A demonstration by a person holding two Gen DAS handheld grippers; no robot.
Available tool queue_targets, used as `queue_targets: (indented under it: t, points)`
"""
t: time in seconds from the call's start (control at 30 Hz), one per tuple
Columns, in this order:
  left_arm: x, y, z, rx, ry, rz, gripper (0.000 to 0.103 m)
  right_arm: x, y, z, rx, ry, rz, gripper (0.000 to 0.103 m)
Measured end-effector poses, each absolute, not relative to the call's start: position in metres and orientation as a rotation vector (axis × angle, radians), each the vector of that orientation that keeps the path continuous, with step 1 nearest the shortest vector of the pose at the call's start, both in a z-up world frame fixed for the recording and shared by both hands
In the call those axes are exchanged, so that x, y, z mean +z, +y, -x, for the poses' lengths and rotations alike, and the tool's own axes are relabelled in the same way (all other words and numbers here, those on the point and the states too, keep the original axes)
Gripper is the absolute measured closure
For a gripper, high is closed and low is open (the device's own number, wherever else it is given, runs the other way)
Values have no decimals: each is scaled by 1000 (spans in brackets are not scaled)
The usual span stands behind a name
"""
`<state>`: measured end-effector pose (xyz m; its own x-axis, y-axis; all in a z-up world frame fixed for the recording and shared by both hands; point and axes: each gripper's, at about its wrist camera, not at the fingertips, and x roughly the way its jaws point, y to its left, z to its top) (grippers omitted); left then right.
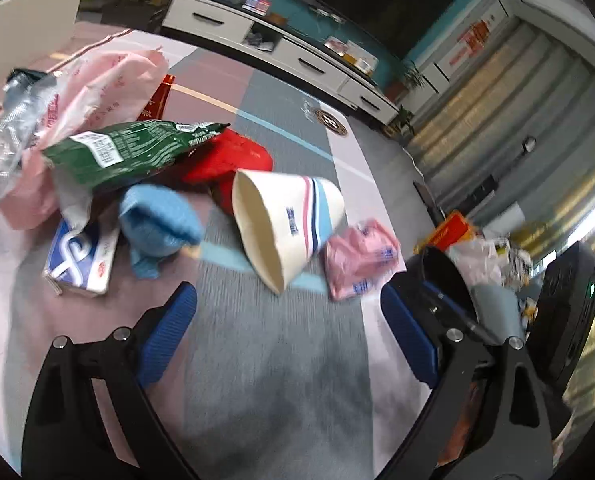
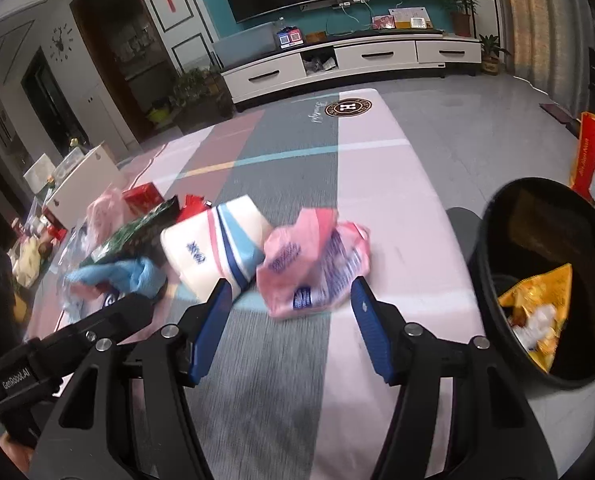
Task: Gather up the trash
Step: 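Grasp the white paper cup with the left tool while the right grasps the pink bag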
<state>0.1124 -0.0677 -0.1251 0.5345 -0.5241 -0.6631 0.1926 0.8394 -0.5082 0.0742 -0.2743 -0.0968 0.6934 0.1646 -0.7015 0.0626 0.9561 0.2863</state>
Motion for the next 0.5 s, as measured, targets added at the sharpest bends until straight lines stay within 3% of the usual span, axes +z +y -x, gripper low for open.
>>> queue_targets:
  t: [0.27,0.4,0.5]
  points:
    - [-138,-76,-145,-373,887,486,10,-117,-278,-106,39,813,-347,42]
    - [-142,-83,-161,-354,902,499,10,-122,-277,-109,30,810,-331,62]
    - [-146,-90,-170,-350,927,526,10,-122,-282,-103,20,793,-319,65]
